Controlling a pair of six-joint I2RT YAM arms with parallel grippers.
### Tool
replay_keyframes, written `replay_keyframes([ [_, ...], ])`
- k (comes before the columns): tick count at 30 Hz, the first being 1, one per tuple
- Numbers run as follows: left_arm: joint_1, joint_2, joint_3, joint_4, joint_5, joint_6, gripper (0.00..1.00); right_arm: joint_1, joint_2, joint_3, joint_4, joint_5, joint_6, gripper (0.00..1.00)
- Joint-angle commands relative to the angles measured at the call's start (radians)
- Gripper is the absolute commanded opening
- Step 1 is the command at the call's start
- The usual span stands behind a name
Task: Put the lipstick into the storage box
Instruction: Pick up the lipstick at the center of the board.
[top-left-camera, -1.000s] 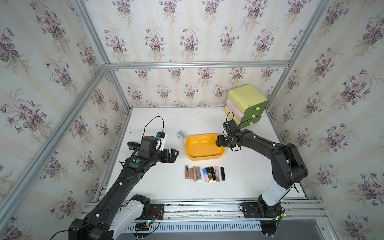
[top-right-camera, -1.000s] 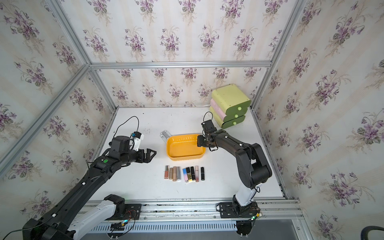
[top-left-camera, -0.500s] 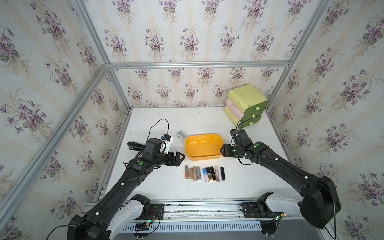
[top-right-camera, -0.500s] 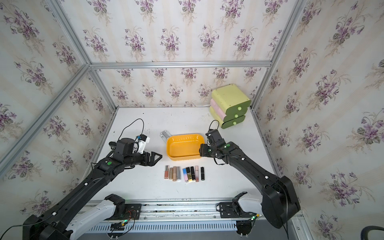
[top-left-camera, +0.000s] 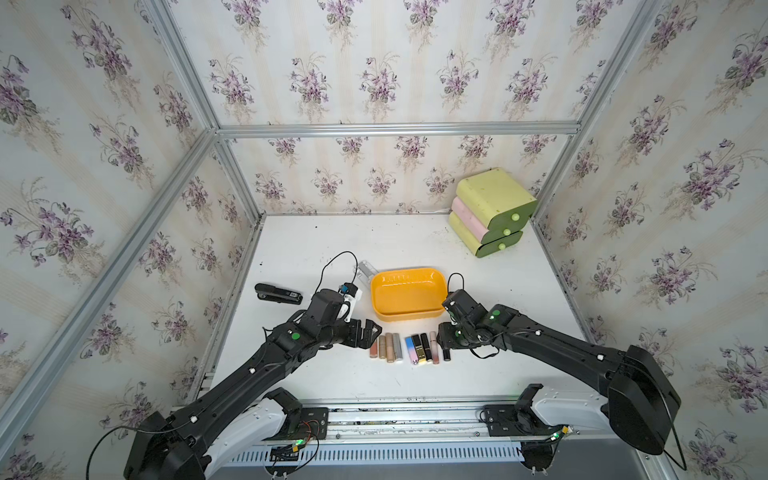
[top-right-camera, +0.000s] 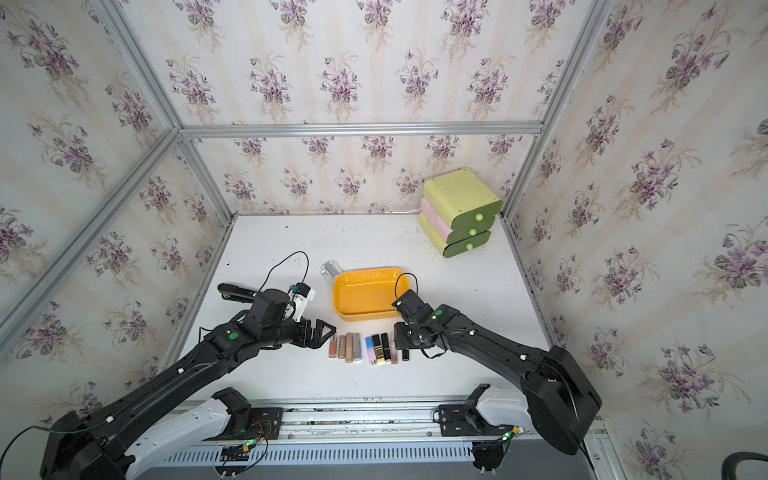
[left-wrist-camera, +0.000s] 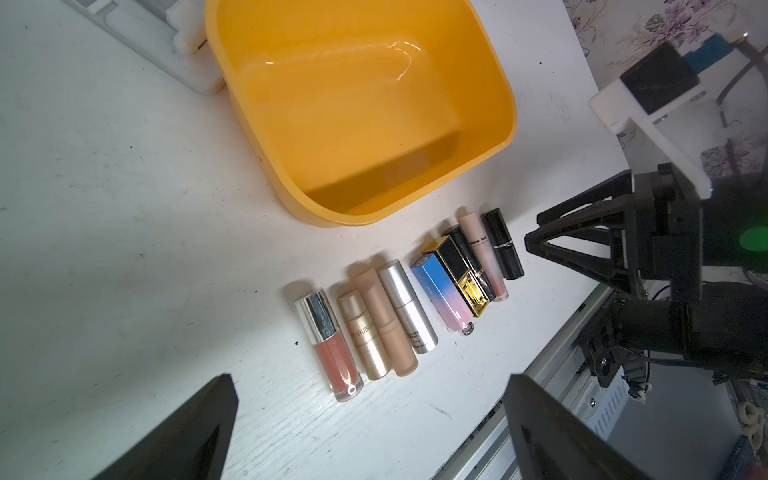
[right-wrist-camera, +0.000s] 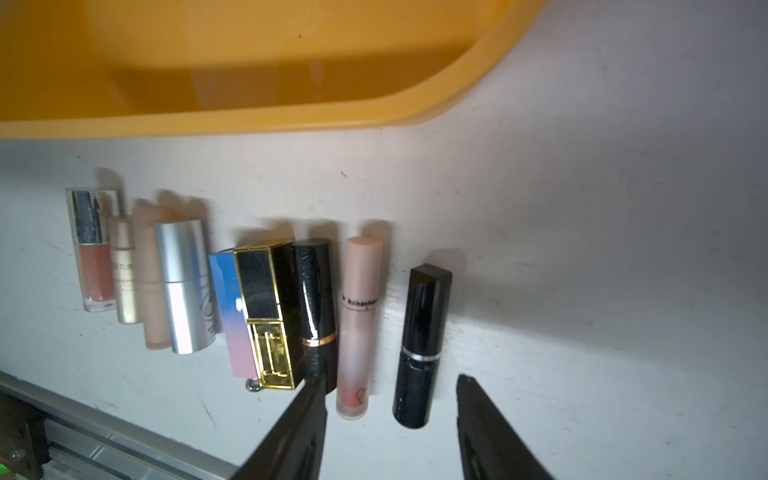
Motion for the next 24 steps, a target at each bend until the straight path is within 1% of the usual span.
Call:
replay_keyframes([
  [1, -0.003, -0.008, -0.003, 0.042, -0.028, -0.018, 1.00, 0.003, 0.012, -0.014, -0.006, 0.034, 0.010, 0.50],
  [3, -0.007, -0.014, -0.010, 0.044, -0.030, -0.021, 1.00, 0.003, 0.016, -0.030, 0.004, 0.032, 0.008, 0.47],
  [9, -0.010, -0.035, -0.027, 0.043, -0.036, -0.022, 1.00, 0.003, 0.017, -0.061, 0.038, 0.023, 0.029, 0.43],
  [24, -0.011, -0.075, -0.028, -0.001, -0.044, -0.015, 1.00, 0.017, 0.099, -0.058, 0.085, 0.019, 0.034, 0.40],
])
